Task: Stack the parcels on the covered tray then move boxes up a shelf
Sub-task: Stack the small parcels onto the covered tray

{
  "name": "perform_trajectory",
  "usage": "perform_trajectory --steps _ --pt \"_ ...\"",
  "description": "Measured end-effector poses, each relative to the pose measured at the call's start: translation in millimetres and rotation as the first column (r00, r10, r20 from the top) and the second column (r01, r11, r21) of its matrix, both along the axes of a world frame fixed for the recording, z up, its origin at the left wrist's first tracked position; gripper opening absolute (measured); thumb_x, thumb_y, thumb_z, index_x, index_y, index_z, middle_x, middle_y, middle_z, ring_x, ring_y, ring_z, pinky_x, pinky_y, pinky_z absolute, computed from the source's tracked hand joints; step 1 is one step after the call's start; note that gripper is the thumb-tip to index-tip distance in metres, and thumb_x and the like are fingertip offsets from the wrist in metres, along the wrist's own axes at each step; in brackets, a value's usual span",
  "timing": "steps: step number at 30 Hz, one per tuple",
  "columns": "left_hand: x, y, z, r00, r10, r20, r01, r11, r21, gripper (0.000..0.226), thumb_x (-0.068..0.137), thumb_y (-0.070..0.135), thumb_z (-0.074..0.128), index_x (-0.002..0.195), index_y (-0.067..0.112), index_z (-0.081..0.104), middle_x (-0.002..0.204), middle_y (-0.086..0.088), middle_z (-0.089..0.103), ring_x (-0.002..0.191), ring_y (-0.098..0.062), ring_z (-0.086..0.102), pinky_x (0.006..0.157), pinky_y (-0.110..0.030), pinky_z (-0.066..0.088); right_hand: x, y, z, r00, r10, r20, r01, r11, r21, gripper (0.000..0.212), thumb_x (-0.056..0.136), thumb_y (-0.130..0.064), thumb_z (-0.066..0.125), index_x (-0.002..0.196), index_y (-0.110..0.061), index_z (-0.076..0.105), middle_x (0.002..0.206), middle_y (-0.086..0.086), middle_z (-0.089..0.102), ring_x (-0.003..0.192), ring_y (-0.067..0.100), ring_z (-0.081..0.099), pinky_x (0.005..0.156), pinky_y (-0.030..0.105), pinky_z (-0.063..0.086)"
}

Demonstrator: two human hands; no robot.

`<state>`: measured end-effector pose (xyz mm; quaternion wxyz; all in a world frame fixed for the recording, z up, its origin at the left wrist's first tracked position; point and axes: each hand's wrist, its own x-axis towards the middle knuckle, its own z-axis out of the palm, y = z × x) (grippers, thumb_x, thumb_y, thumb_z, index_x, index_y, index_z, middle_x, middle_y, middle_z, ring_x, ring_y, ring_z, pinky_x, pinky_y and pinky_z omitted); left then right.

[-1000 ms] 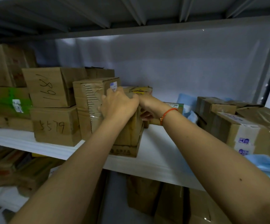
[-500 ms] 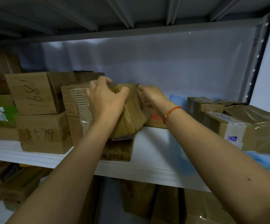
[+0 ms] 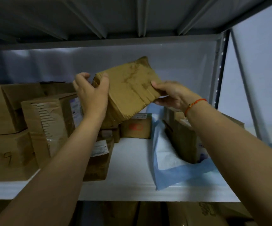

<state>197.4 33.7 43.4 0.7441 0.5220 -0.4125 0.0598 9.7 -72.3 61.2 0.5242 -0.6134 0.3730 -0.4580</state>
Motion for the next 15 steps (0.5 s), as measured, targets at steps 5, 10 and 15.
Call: perform_trajectory --steps 5,10,15 --pt "-28.2 -44.1 6.5 0.983 -0.181 0.009 0.178 0.975 0.133 0.072 0.088 0.049 0.059 0.140 0.008 0.030 0.143 -0.007 0.034 0.121 -0.019 0.043 0.095 -0.029 0.038 -43.2 -22.0 7.7 0.952 -0.121 0.280 0.137 0.990 -0.038 0.027 0.086 -0.004 0.069 0.108 -0.001 0.054 0.093 0.015 0.062 0.080 0.021 0.064 0.056 0.032 0.059" --pt "-71.5 -99.9 3.9 0.919 -0.393 -0.034 0.375 0.841 0.390 0.055 0.094 0.052 0.046 0.130 0.010 0.046 0.137 -0.016 0.050 0.125 -0.031 0.048 0.097 -0.037 0.041 -85.1 -48.0 11.5 0.866 -0.347 0.359 0.365 0.931 0.020 0.049 0.087 -0.006 0.067 0.130 0.004 0.045 0.119 0.021 0.060 0.092 0.026 0.064 0.051 0.031 0.057" --pt "-108.6 -142.7 -2.2 0.835 -0.548 0.043 0.426 0.694 0.580 0.036 0.102 0.039 0.033 0.131 0.021 0.044 0.122 -0.007 0.047 0.117 -0.024 0.048 0.099 -0.036 0.038 -124.1 -74.1 10.9 0.853 -0.499 0.156 0.497 0.866 0.050 0.038 0.091 -0.009 0.063 0.125 0.003 0.050 0.122 0.021 0.060 0.107 0.029 0.061 0.073 0.036 0.055"
